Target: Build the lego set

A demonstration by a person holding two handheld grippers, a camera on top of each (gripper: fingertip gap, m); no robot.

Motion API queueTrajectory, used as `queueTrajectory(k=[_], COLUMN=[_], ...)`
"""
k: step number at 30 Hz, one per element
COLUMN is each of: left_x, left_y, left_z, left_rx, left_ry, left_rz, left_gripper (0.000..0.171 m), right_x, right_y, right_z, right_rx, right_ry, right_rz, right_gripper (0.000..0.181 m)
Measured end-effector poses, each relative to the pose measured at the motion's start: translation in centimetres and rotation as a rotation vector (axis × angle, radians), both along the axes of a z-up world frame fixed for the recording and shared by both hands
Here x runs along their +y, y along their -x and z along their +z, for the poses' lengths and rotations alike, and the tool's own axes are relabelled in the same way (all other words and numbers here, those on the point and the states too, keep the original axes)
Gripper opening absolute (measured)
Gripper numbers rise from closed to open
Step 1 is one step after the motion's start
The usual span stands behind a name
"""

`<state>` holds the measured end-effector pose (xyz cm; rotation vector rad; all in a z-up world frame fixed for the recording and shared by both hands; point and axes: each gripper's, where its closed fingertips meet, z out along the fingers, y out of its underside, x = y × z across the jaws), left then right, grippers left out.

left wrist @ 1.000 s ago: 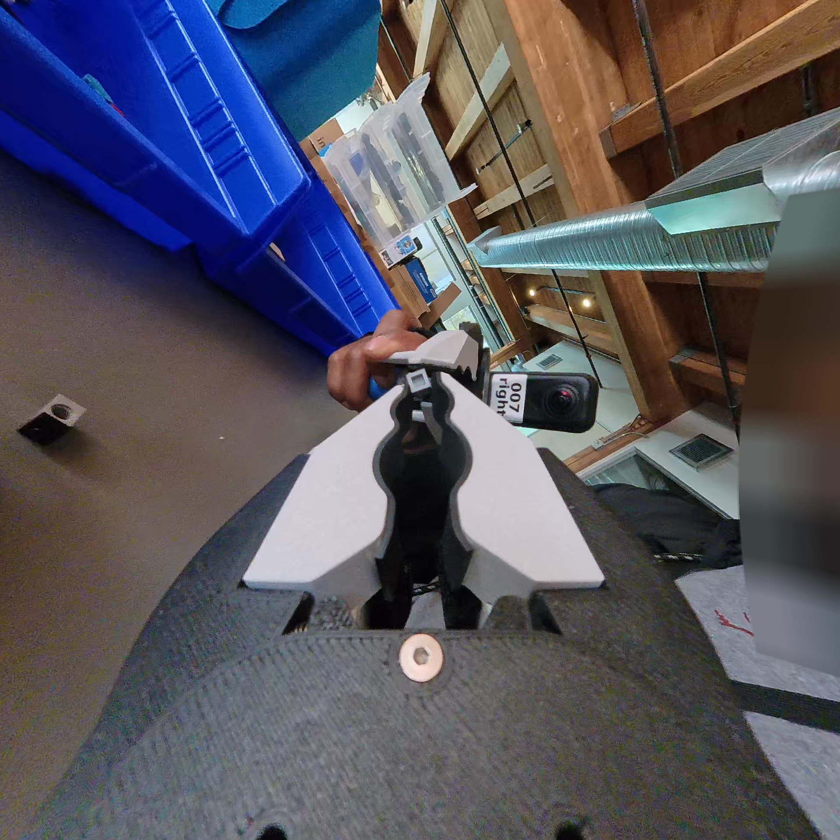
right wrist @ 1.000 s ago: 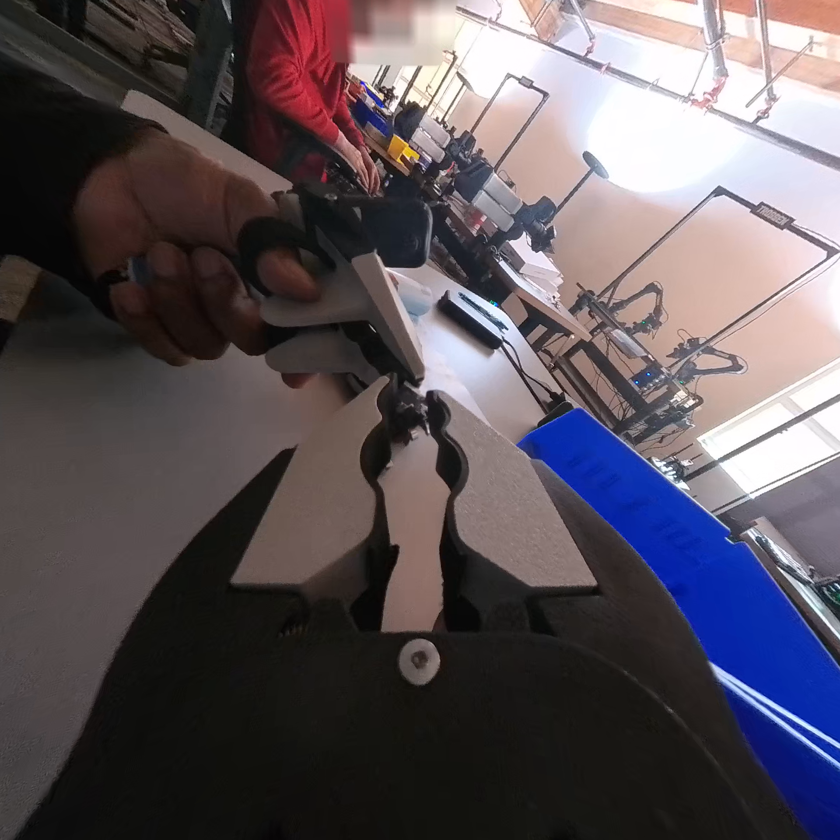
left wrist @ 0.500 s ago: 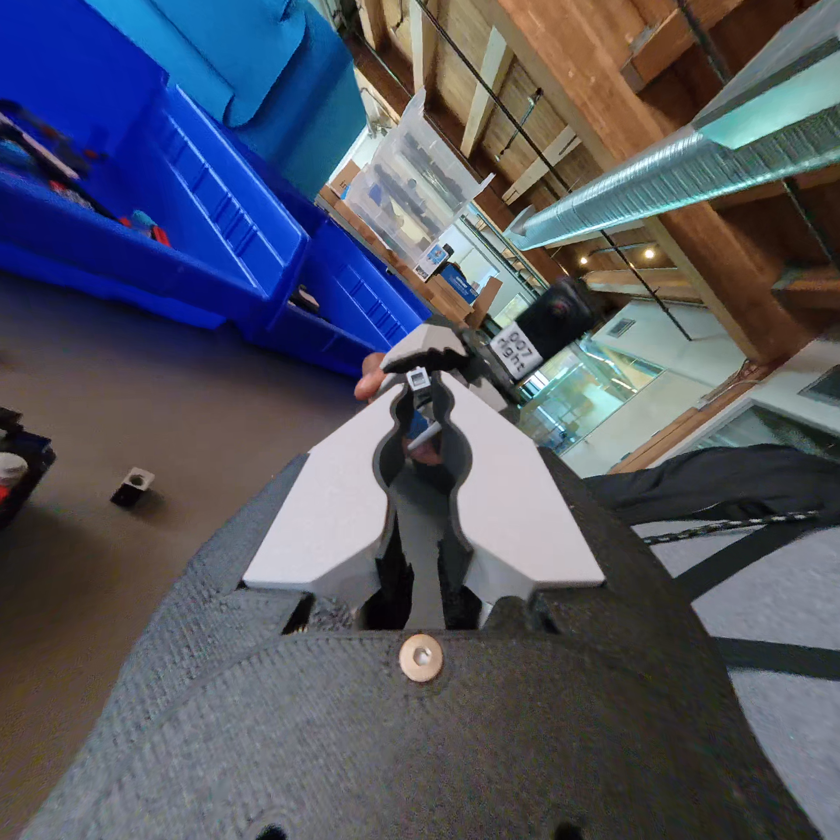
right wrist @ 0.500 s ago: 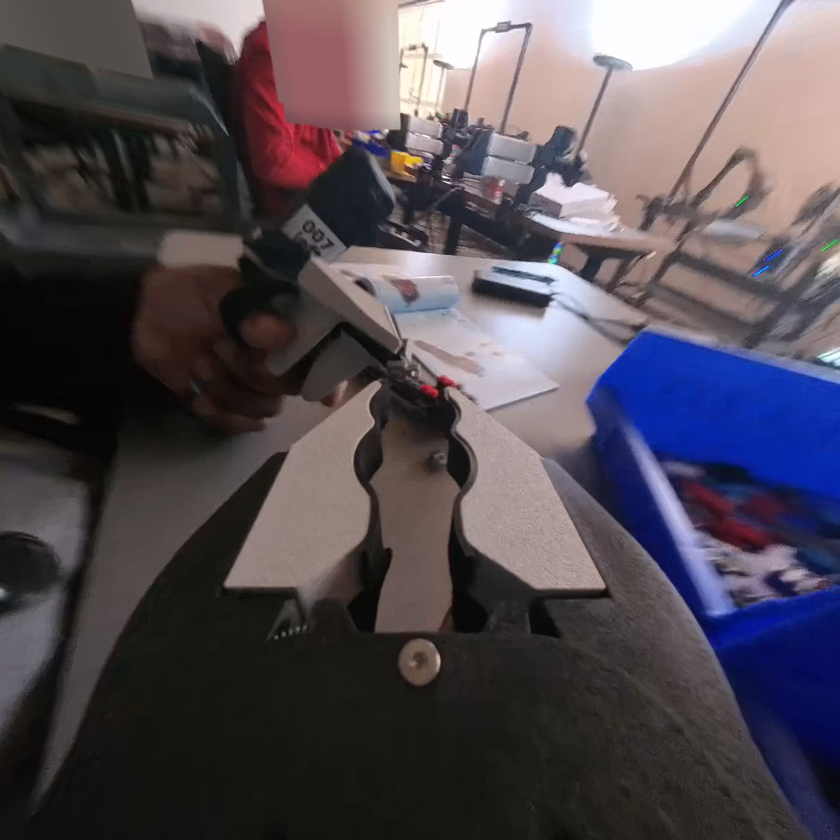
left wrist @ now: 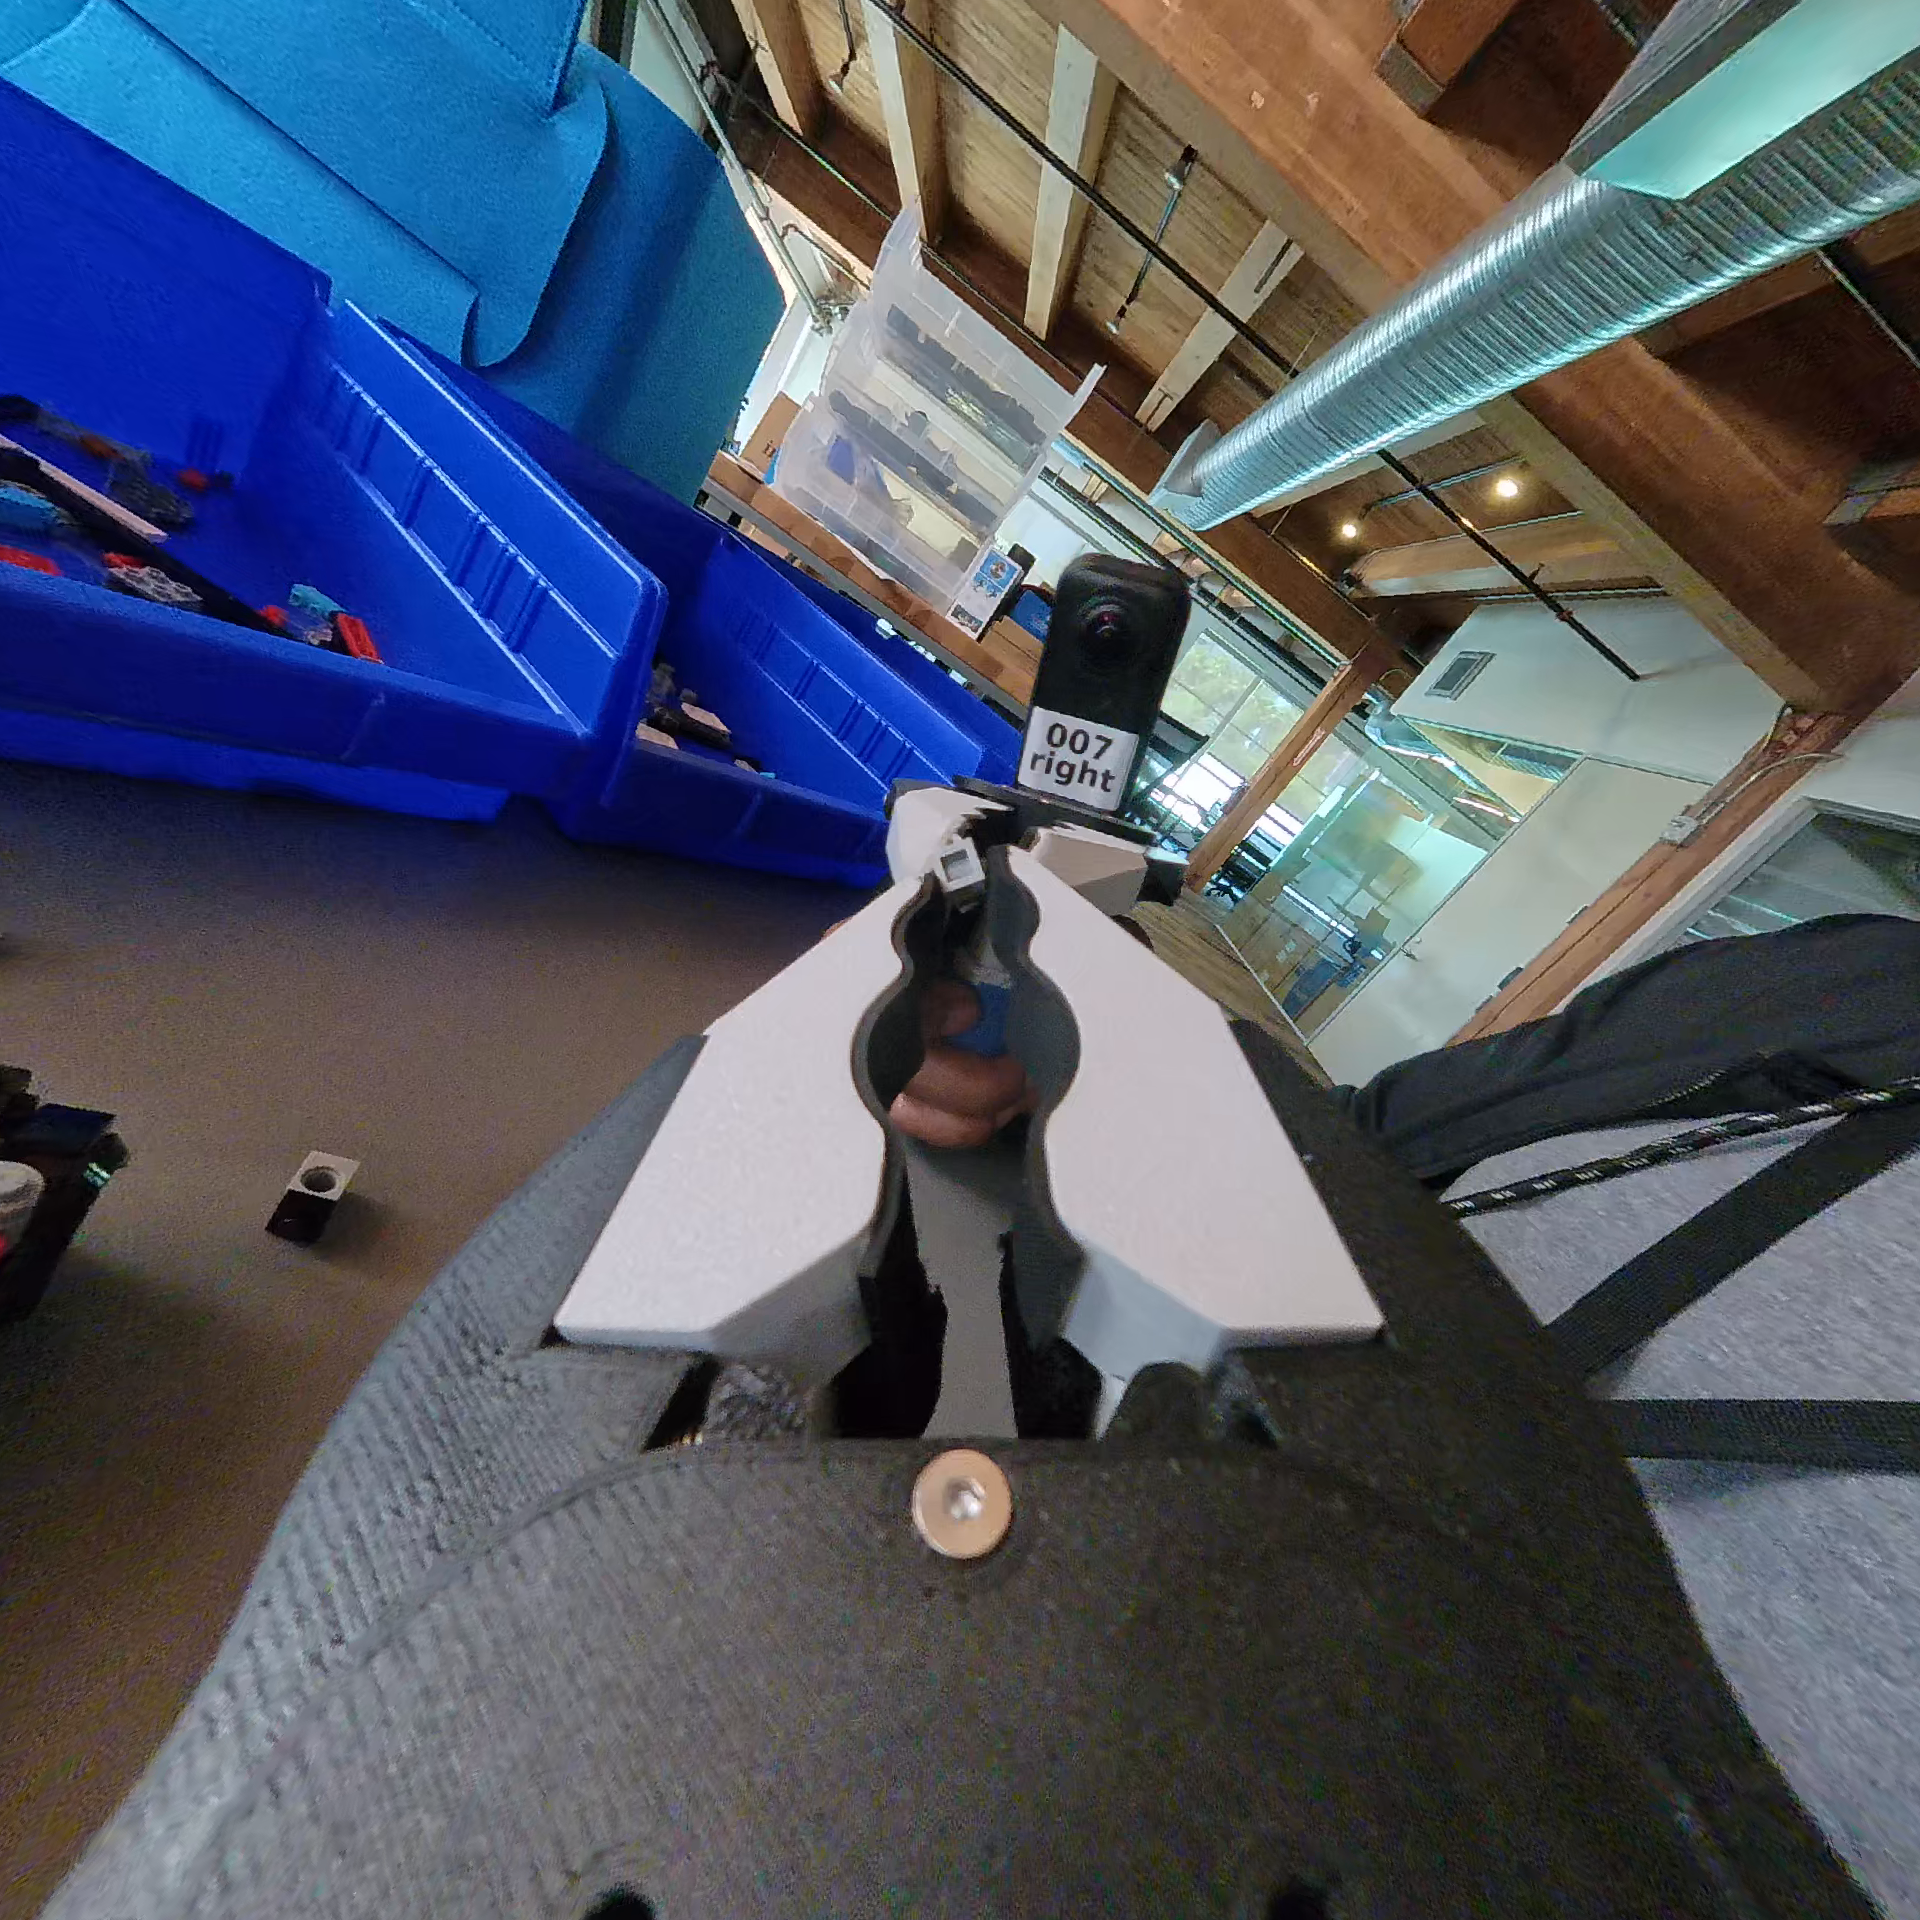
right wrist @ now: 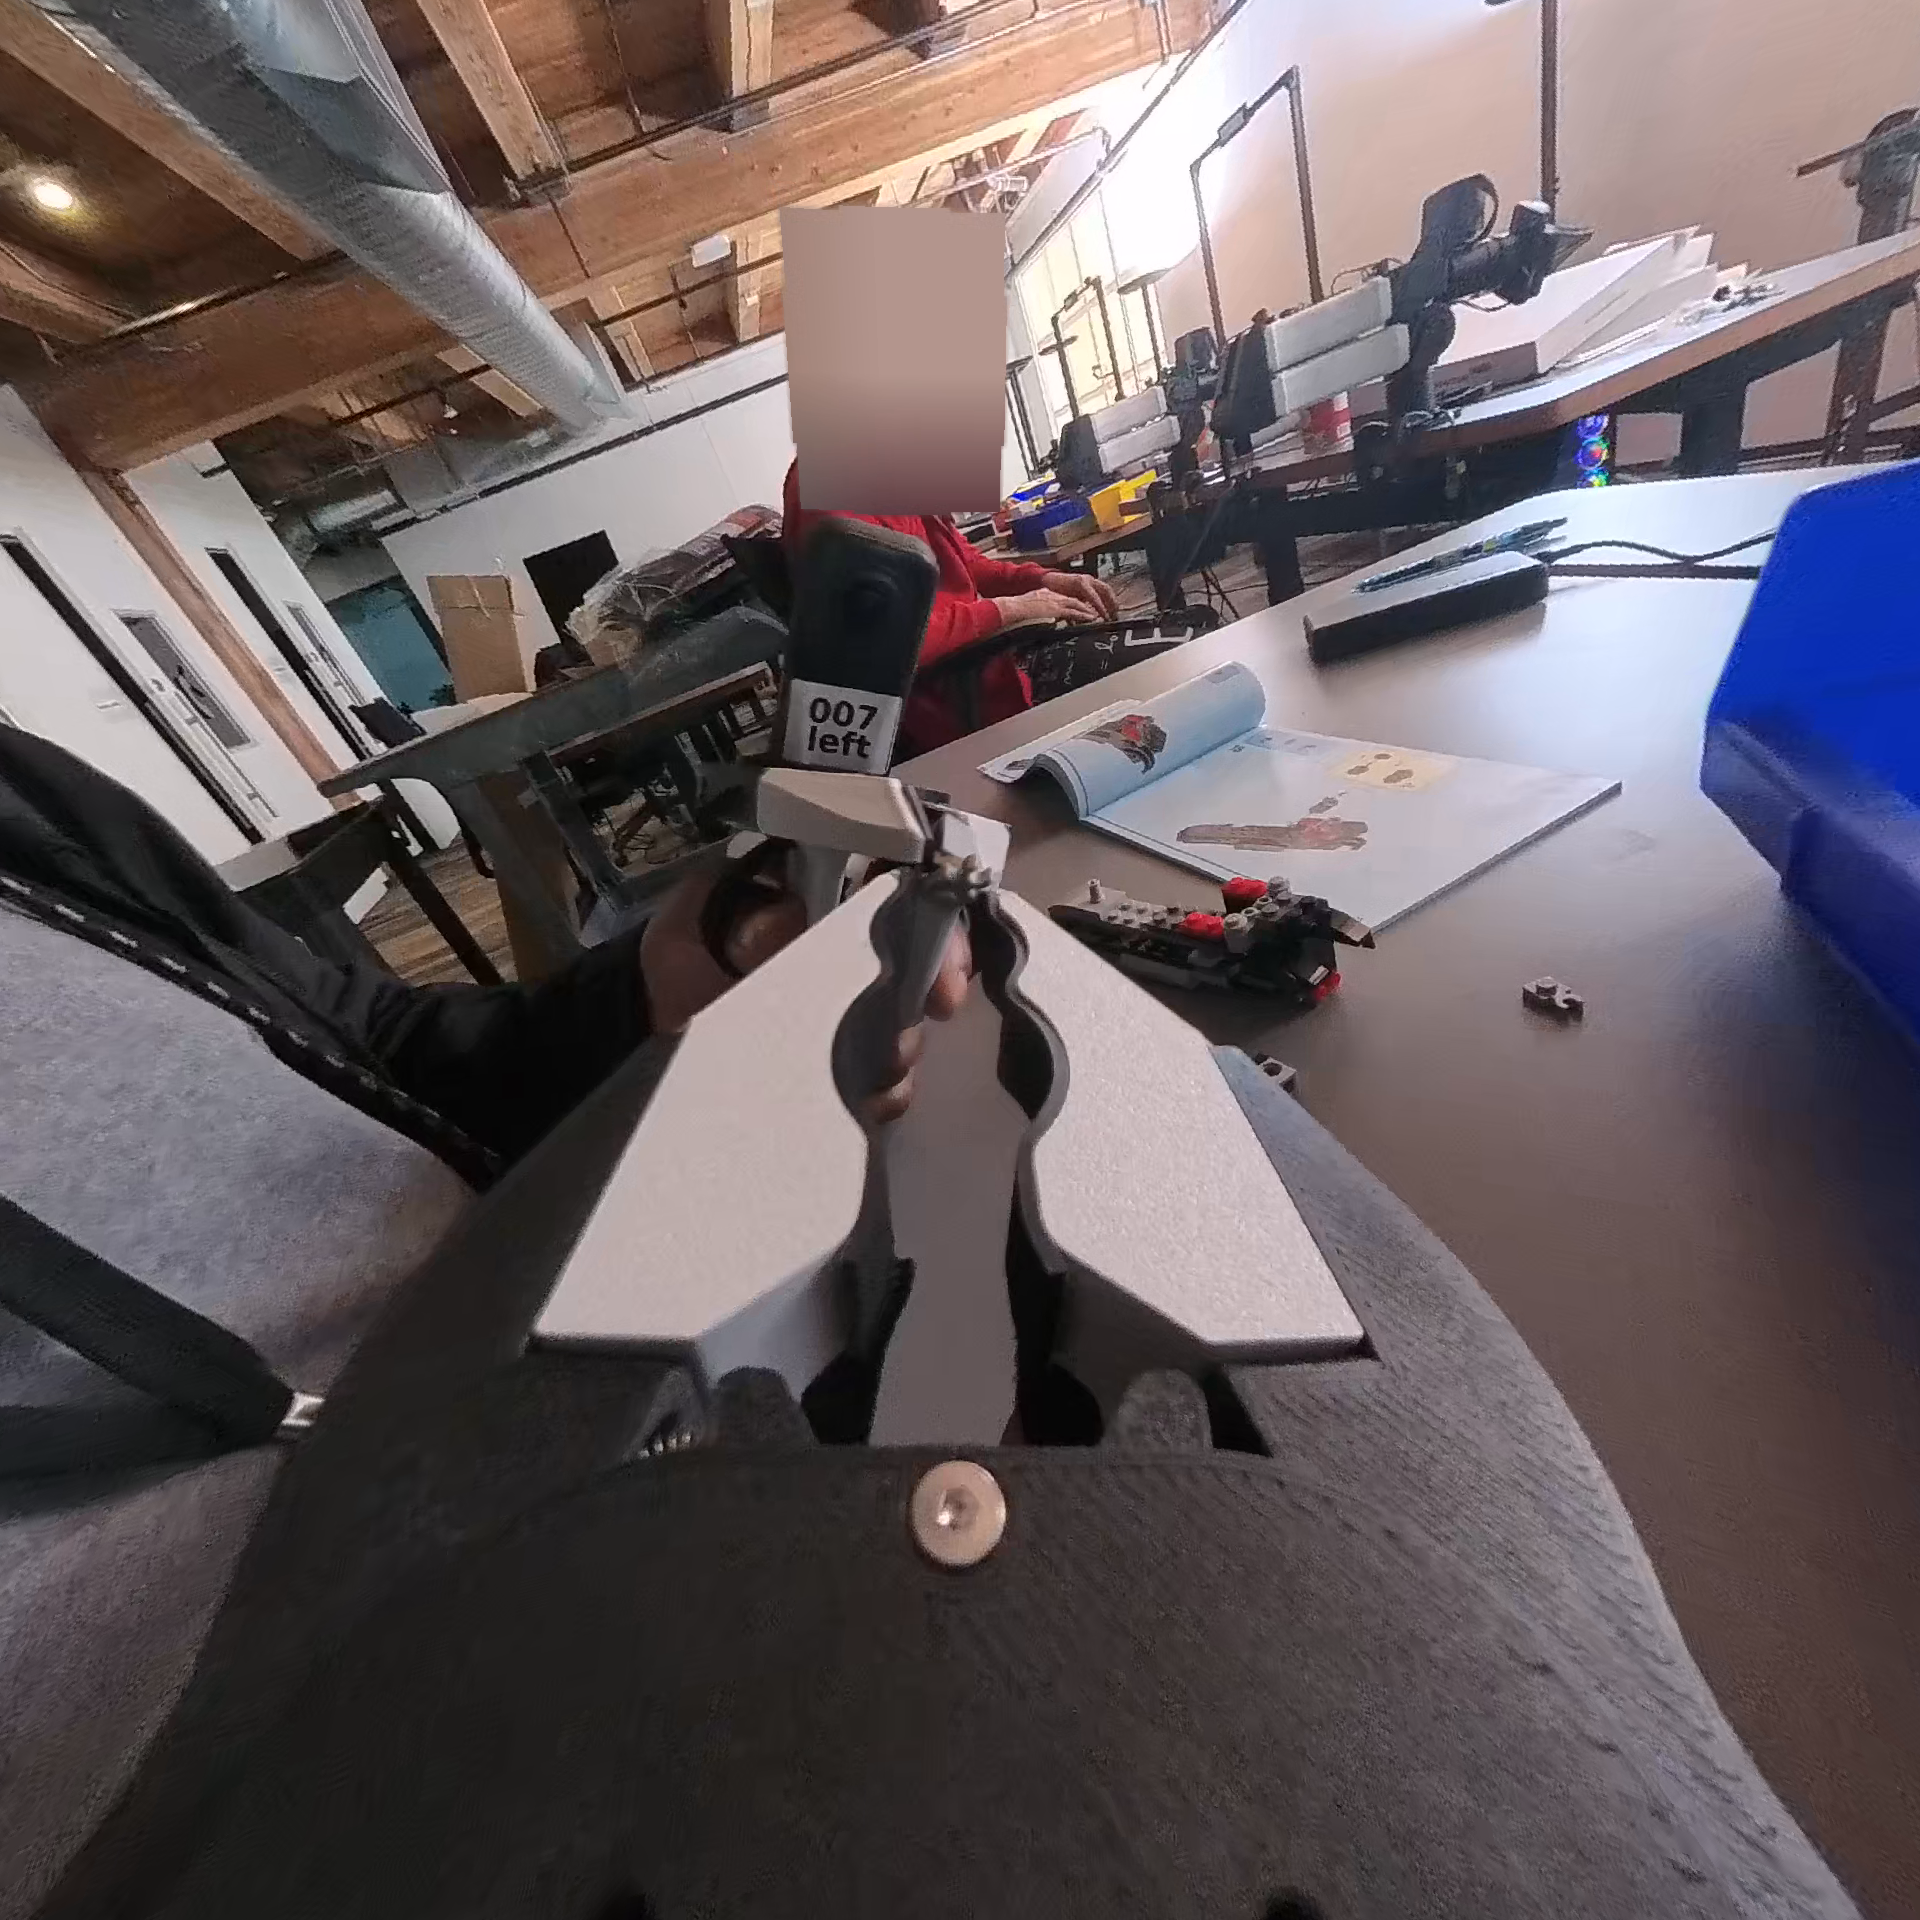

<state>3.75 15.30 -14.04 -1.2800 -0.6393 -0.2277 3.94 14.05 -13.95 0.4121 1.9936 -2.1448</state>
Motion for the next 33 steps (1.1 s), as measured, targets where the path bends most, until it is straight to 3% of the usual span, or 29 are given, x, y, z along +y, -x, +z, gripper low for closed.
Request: queueTrajectory(k=[19,23,25,28,33], left_x=[0.0,-0.1,-1.2,-1.8,-0.6], left_y=[0.0,0.2,0.7,0.8,0.1], left_z=[0.0,-0.1,0.5,0.6,0.5], left_rx=[-0.114,-0.122,-0.151,-0.145,-0.148], left_ry=[-0.071,-0.075,-0.150,-0.155,-0.146], left_rz=[-0.040,-0.023,-0.013,0.002,-0.058], left_gripper=[0.009,0.009,0.009,0.009,0.009], right_x=[0.2,0.4,1.0,2.1,1.2], right_y=[0.1,0.1,0.5,1.0,0.1], right_z=[-0.2,-0.2,0.3,1.1,1.0], right_rx=[0.475,0.510,0.525,0.463,0.487], right_ry=[-0.146,-0.155,-0.138,-0.078,-0.078], right_rz=[-0.205,-0.223,-0.257,-0.268,-0.223], right_gripper=[0.009,0.004,0.000,0.000,0.022])
